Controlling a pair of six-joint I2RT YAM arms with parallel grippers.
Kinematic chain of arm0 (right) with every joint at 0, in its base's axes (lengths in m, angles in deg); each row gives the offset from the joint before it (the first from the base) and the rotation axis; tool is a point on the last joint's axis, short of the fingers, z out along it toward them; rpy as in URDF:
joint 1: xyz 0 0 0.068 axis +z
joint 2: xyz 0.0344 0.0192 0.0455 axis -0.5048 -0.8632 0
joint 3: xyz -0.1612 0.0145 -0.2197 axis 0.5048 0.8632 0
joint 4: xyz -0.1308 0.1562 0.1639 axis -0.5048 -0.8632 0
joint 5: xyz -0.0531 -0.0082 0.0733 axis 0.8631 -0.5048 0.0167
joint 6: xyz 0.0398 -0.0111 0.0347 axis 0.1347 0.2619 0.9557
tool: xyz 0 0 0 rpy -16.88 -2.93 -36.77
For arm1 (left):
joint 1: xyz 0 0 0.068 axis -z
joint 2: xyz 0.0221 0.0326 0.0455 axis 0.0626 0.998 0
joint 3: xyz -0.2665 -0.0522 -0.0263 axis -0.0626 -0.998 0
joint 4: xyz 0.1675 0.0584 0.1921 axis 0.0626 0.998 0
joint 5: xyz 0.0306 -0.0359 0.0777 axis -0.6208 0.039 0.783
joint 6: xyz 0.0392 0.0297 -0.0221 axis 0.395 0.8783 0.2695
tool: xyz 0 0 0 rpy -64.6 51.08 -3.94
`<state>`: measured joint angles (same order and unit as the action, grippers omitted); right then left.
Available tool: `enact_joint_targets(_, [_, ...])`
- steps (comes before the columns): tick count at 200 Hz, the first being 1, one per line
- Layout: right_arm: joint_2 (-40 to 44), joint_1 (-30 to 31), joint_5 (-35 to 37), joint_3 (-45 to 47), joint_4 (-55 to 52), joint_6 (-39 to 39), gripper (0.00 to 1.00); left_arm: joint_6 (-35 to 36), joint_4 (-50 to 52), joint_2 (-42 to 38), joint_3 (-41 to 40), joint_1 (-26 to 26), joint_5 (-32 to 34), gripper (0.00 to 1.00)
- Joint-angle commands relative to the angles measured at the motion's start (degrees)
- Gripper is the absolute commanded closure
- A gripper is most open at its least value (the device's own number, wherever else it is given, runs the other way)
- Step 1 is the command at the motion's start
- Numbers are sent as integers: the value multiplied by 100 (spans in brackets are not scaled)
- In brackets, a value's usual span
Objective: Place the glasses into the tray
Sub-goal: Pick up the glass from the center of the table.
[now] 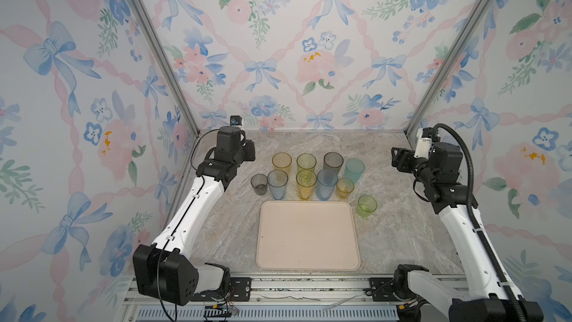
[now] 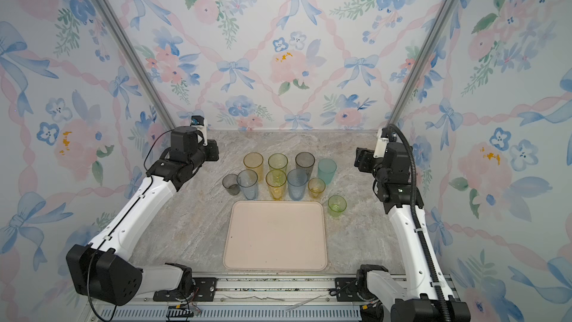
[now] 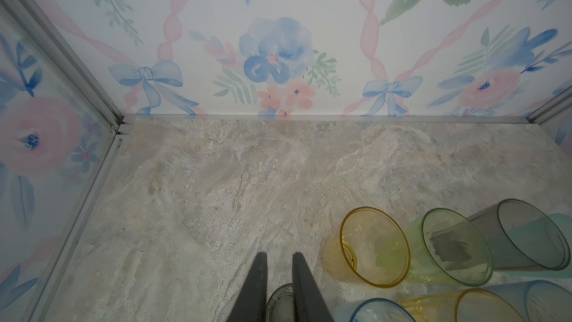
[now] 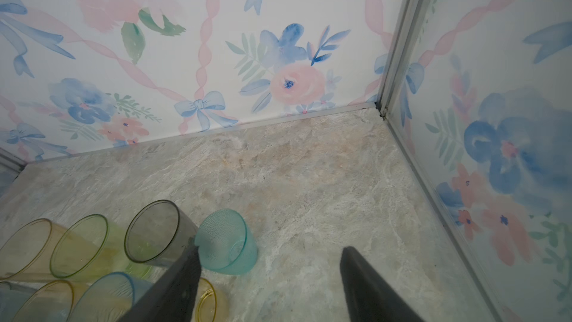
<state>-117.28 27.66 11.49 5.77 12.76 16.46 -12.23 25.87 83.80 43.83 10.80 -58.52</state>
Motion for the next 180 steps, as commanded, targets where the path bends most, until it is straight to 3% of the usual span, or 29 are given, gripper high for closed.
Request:
enact_joint_targets(1, [-195,129,-483,-497,-1052,344,26,-168,1318,324,449,327,-307,81])
enact_joint_targets(30, [-574,569,-495,-1157,-1649,438,27,-249,2009,784,805,808,-100,85])
enact_joint_targets(68, [-687,1094,-513,-1276,-1532,661,29,-531,2388,1145,870,995,-167,89])
enact_joint_targets(180, [-798,1372,-509,-1546,-1631,553,28,-616,2962,1458,1057,1127,12,74])
